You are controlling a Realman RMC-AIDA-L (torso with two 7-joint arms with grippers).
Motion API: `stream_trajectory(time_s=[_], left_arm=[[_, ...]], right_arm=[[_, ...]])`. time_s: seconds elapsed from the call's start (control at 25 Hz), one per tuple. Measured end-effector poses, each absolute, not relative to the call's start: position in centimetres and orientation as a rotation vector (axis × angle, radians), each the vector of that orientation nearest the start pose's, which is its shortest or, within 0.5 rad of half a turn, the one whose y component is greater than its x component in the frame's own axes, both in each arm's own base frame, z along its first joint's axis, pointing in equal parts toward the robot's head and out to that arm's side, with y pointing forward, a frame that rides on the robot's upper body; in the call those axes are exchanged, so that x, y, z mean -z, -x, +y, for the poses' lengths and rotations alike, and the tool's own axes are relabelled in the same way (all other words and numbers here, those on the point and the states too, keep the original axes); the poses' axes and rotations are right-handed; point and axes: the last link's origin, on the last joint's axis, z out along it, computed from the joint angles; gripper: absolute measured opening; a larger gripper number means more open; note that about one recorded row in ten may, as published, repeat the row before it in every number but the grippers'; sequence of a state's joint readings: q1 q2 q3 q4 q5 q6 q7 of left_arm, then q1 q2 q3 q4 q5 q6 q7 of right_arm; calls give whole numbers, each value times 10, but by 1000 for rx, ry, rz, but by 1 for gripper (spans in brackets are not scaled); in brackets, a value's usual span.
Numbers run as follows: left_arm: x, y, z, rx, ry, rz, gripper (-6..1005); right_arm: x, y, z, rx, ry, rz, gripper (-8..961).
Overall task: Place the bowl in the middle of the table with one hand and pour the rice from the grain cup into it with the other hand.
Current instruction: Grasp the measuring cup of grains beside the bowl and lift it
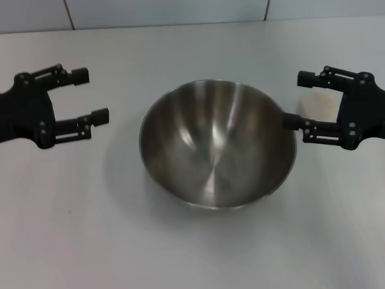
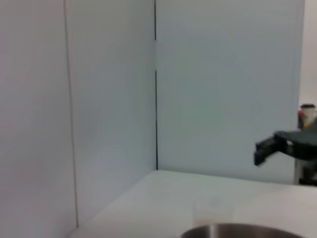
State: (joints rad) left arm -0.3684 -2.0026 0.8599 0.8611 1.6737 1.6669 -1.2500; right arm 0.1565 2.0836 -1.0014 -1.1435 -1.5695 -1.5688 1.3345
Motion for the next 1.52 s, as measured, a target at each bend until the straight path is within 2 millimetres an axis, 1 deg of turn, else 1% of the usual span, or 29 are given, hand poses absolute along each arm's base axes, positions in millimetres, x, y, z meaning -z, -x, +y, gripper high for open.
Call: stream_trajectory(time_s=[0.04, 0.08, 0.16, 0.32, 0.48, 0.68, 0.8, 1.04, 1.24, 1.32, 1.52], left_arm=[[-60, 256, 312, 809, 2649, -211, 805], [-55, 260, 310, 755, 2677, -209, 805], [-53, 263, 310, 704, 2706, -214, 805], [-52, 266, 310, 627, 2757, -210, 805], [-50, 265, 308, 630, 2777, -191, 805], [-47, 260, 302, 659, 2821, -157, 805], [-47, 258, 301, 670, 2833, -151, 805], [-44, 256, 299, 702, 2837, -154, 805], [-43, 254, 298, 718, 2837, -149, 805], [-42, 254, 297, 728, 2841, -158, 805], [-42, 256, 295, 731, 2841, -176, 805]], right_arm=[[-58, -252, 281, -792, 2544, 253, 784], [-59, -254, 281, -794, 2533, 265, 784], [-63, -260, 280, -797, 2504, 294, 784], [-74, -275, 275, -805, 2426, 359, 784], [-79, -296, 269, -811, 2338, 442, 784], [-87, -330, 257, -815, 2176, 519, 784], [-89, -343, 251, -818, 2105, 542, 784], [-87, -365, 242, -770, 1998, 573, 784], [-80, -382, 247, -678, 1930, 602, 785], [-77, -385, 251, -645, 1919, 605, 785], [-70, -385, 260, -629, 1919, 601, 785]])
